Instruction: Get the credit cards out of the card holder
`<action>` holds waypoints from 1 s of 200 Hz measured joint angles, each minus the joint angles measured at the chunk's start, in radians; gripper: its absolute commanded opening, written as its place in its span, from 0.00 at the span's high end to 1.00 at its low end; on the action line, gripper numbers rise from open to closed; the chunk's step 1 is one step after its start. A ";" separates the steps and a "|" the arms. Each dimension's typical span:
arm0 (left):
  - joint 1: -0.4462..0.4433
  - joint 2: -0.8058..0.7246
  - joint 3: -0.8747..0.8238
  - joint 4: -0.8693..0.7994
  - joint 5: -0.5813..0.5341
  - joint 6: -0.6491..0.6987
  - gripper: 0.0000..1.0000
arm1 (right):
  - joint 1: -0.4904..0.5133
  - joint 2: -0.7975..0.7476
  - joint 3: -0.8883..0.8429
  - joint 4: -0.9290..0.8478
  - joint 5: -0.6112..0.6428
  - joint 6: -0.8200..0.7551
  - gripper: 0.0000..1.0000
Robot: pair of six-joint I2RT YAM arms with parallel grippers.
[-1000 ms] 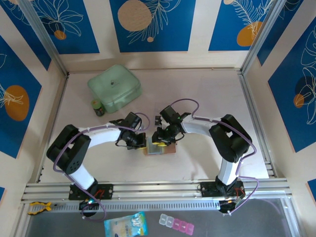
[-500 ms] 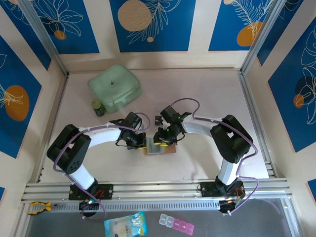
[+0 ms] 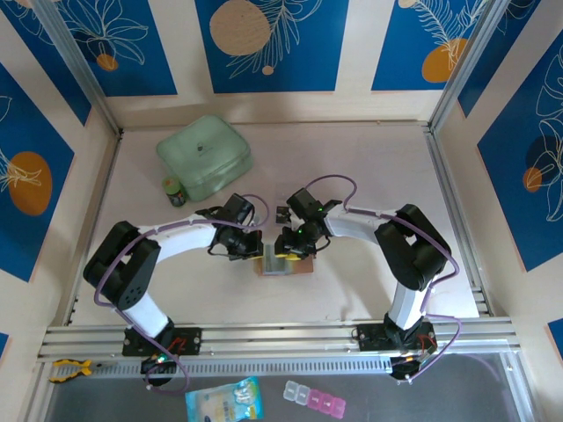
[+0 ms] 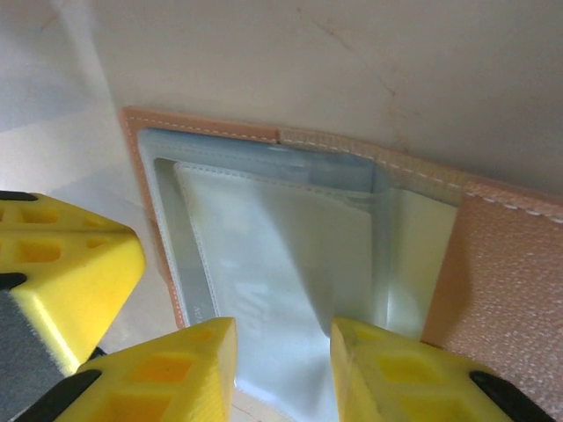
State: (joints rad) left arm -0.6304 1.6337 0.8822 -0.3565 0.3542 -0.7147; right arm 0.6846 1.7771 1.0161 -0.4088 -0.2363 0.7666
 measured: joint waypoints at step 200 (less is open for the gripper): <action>-0.088 0.038 0.051 0.088 0.047 -0.092 0.77 | -0.072 -0.029 -0.140 0.182 -0.119 0.039 0.71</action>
State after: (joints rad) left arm -0.7181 1.6718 0.9333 -0.2687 0.4007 -0.8070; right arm 0.6121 1.7481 0.8757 -0.2268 -0.3550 0.8051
